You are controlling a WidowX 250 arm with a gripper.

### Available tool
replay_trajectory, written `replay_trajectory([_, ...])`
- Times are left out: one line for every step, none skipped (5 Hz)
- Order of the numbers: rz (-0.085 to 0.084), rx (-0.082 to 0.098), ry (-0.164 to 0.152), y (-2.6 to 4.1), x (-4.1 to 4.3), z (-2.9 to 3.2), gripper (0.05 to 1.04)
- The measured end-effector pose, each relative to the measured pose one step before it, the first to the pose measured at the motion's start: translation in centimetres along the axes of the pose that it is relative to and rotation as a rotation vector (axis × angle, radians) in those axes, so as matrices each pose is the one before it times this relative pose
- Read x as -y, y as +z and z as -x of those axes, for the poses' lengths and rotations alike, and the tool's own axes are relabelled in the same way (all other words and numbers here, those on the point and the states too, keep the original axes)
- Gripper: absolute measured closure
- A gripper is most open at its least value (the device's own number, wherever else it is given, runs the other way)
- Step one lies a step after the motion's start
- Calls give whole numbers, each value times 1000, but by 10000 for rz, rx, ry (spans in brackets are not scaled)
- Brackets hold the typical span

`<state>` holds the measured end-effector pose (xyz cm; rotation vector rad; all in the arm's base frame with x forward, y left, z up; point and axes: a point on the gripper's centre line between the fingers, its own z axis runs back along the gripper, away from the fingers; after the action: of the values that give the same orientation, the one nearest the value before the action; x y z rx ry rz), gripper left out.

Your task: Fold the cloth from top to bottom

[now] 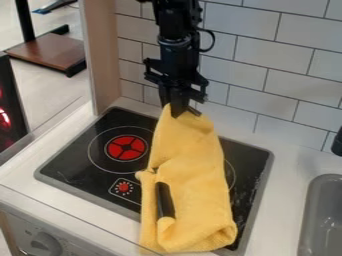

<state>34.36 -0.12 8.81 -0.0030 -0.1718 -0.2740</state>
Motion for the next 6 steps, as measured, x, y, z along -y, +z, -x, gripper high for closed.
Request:
replay_trajectory([391,186,-355,1904,1866,2067,1019])
replay_trajectory([362,265,-957,1370,2600,1887,1019])
replay_trajectory([239,-183,-874,279,2208,2088,1019])
replay_trajectory([25,-293,-1004,-815,1919,2271,1019])
replay_trajectory([-174,-378,-739,-1763,866,1522,1019])
replay_trajectory([-170,-242,-294,-1857,-82,698,1019])
